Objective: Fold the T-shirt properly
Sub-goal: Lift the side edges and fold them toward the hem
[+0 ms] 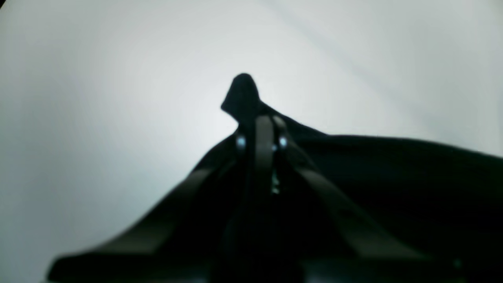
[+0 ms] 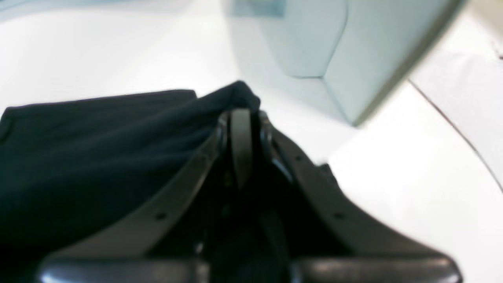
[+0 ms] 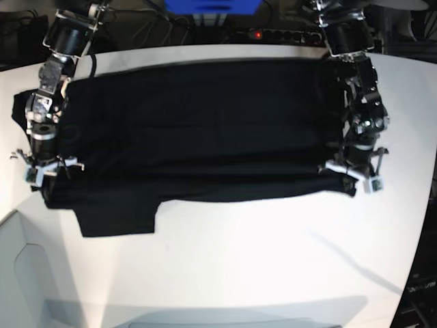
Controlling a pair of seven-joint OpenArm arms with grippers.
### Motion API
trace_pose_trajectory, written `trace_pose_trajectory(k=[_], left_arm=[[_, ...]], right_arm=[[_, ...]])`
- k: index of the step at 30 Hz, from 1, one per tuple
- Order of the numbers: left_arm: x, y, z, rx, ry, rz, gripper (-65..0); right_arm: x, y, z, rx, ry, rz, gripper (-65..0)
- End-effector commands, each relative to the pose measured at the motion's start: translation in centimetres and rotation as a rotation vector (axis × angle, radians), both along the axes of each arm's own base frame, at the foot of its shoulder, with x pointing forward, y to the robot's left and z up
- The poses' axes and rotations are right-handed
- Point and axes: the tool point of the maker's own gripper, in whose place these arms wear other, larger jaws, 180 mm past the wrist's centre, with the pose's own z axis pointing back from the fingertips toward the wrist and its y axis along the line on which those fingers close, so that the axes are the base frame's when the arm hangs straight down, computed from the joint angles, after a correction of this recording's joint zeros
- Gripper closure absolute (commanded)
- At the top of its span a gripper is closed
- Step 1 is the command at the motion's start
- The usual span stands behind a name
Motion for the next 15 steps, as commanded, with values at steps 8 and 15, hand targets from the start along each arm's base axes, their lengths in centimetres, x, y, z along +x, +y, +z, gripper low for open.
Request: trace_pose_trajectory(k=[8,15], left_arm=[[-3.2,0.9,1.3,-0.028,-0.004,0.084,0.0],[-5.8,-1.1,0.8,-0.055,0.048,0.073,0.0]], right_arm=[[-0.9,0.7,0.3,-0.010,0.122,0.050,0.0],[-2.0,3.1,-1.3,-0.009,0.371,0.123,0.0]])
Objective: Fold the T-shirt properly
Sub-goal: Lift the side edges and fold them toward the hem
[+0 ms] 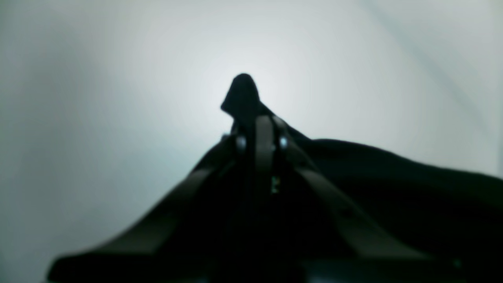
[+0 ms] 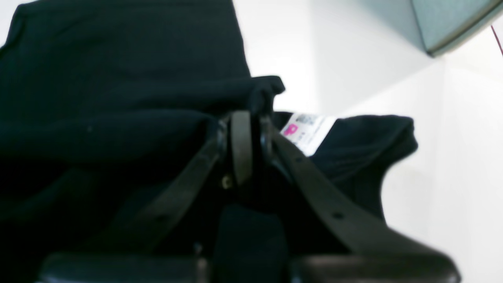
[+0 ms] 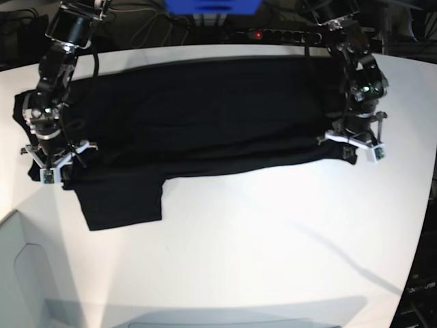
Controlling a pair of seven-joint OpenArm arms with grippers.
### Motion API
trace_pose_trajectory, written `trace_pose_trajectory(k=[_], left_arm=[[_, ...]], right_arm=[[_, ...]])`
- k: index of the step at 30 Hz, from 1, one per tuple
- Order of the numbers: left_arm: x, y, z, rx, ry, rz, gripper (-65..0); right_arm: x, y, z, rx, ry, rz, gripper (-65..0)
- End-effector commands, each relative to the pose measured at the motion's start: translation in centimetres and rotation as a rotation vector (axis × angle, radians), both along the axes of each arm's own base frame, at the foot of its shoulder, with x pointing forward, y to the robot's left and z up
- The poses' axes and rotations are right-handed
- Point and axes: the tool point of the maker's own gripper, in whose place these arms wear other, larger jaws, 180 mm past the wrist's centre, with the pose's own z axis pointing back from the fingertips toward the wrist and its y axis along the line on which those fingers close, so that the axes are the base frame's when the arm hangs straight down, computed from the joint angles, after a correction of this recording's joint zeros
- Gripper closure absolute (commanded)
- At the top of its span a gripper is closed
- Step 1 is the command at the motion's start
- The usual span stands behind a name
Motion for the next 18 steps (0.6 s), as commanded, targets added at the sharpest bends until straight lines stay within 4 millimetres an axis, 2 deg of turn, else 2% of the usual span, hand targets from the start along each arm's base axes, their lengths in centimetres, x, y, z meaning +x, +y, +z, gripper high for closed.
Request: trace_pose_trajectory(k=[1,7,10,12,14,16,18], left_arm=[[0.3,0.0,1.0,0.012,-0.039,-0.002,0.0],[-1.4,-0.1,-0.5,0.005,0.008,0.000,0.0],[-1.7,0.0,-0.6,0.006,0.020,0.000,-0.1],[-1.6,0.1,-0.5,0.009,0.018,-0.001,-0.9],[-1.6,0.1,-0.3,0.013,0.013,-0.003,-4.9],[-1.6,0.0,-0.1,0.014,0.009,-0.003,-12.3],[-1.5,-0.1,0.3,0.017,-0.001,-0.003,-19.5]], right_arm=[[0.6,-0.6,1.4,-0.021,-0.024,0.002,-0.3],[-0.4,-1.4,0.7,-0.033,0.060,-0.021,-18.8],[-0.2,-1.6,1.8,-0.048,0.030,-0.026,-26.9],[0.0,-2.3,3.7,-0.064,-0.019,-0.048,-29.9],[0.2,-2.4,5.6,-0.087,-0.067,-0.050,-31.9],[0.9,-1.9,7.3,-0.098,-0.114,-0.041,-32.4],[1.3,-1.9,8.2,-0.103,-0.134,-0.042,-32.4]])
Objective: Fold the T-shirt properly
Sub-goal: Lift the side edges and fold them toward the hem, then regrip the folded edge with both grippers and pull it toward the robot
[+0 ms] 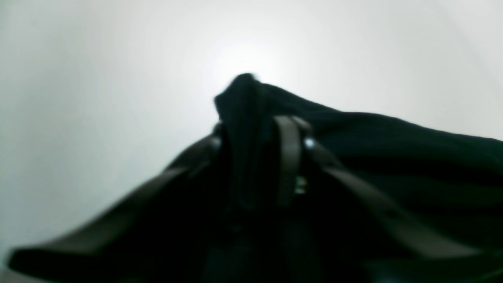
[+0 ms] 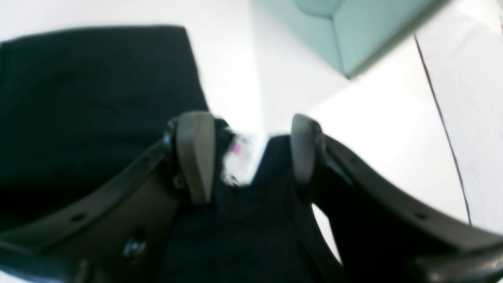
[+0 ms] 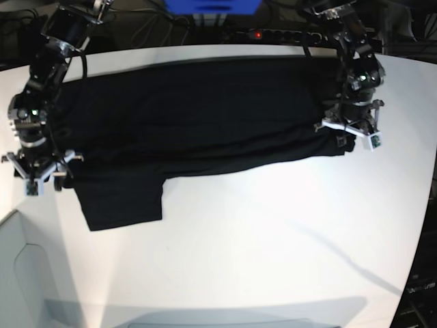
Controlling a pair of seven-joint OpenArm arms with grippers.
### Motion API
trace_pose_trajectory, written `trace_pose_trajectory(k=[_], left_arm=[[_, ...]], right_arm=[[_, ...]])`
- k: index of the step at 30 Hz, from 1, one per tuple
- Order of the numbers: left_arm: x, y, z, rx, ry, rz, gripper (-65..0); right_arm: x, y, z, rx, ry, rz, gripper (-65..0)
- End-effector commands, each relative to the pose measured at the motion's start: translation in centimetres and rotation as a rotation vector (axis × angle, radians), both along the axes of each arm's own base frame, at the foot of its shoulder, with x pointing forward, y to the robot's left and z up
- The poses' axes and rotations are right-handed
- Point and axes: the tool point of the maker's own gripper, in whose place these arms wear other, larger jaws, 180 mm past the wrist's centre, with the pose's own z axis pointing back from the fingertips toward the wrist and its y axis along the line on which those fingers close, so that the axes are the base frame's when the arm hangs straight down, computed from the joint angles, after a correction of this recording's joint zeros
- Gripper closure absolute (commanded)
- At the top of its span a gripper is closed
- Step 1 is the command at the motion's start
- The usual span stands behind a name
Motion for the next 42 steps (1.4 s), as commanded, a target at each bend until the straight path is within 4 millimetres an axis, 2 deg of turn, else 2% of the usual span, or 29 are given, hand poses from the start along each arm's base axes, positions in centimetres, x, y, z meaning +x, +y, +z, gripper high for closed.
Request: trace_pose_trajectory(k=[1,7,10,13,17,28,34,39,42], left_arm=[[0.7,0.2,1.5,0.020,-0.052,-0.003,-22.6],[0.9,0.3,1.9,0.024,-0.066,0.002,-24.0],[0.8,0.6,1.9,0.028,-0.064,0.005,-24.0],[-0.1,2.7,2.7,0.046,-0.076,0.073,-24.2],[-0.3,4.0,3.1,0.058,-0.086,0.103,-24.2],[1.4,3.8,4.2,0.048,-0.130,0.105,-24.2],[1.7,3.8,2.1,0.008,-0.092,0.116,-24.2],[2.1,3.4,1.9,0.000,-0.093,0.107,-24.2],[2.3,3.0,1.1,-0.014,-0.074,0.095,-24.2]], right_arm=[[0.7,-0.4,2.0,-0.025,-0.059,0.010,-32.4],[1.4,0.1,2.4,-0.011,-0.079,0.010,-32.6],[1.7,1.2,2.2,-0.009,-0.071,0.043,-32.6],[1.8,1.7,2.0,-0.009,-0.067,0.057,-32.6],[1.8,2.2,1.7,0.010,-0.067,0.056,-32.6],[1.8,2.7,1.6,0.024,-0.070,0.058,-32.5],[1.8,2.8,1.4,0.024,-0.065,0.058,-32.5],[1.7,2.6,1.5,0.017,-0.064,0.058,-32.5],[1.8,2.6,1.5,0.016,-0.065,0.058,-32.5]])
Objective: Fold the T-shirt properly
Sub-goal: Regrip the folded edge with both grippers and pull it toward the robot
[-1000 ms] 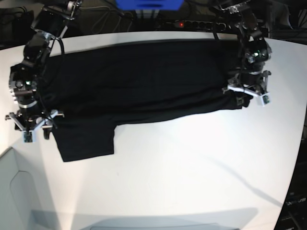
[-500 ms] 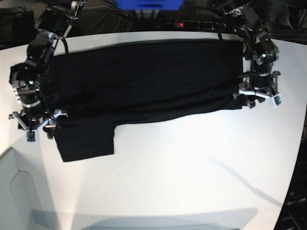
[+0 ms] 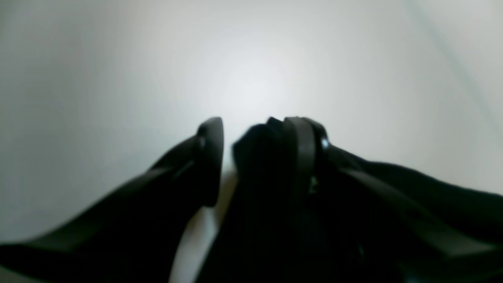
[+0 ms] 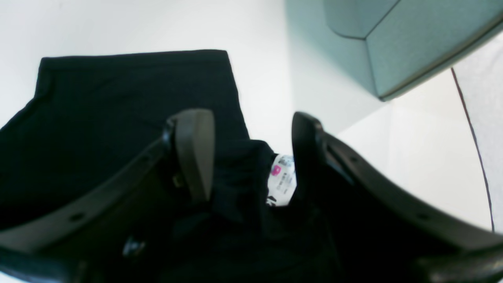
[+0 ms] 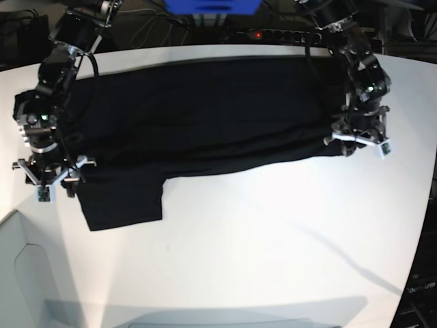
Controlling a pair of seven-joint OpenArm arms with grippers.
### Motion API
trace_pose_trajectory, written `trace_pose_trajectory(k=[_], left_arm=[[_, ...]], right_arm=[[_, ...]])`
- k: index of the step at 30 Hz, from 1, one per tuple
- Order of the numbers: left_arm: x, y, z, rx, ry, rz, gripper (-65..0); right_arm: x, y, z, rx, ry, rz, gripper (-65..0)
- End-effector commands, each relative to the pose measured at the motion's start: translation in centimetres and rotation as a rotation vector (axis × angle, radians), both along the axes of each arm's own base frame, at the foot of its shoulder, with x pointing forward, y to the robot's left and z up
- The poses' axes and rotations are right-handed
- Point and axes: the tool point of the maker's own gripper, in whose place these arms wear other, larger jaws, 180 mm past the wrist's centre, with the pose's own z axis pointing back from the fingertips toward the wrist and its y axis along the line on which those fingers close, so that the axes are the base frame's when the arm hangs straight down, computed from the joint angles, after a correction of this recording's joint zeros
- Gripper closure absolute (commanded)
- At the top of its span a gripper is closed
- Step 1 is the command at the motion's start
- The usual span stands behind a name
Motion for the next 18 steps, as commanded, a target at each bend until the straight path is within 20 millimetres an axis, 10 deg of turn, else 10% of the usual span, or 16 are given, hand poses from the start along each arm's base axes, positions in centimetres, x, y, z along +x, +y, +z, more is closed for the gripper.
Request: trace_pose_trajectory(k=[1,6,11,18], left_arm=[[0.9,0.5,1.4,0.021,-0.049,0.001,-24.0],[1.0,0.4,1.2,0.015,-0.048,0.003,-21.1],[1.1,0.6,1.5,0.021,-0.057,0.005,0.0],[1.2,0.8,3.3,0.050,-0.093,0.003,0.0]], right_arm=[[0.7,-0.3,1.7,-0.020,-0.054,0.011,-32.5],[0.6,-0.4,1.7,-0.021,-0.054,0.006,-32.5],[1.4,-0.4,2.6,-0.027,-0.078,0.012,-32.6],[4.3,0.1,0.4,-0.052,0.117,0.064,-34.8]])
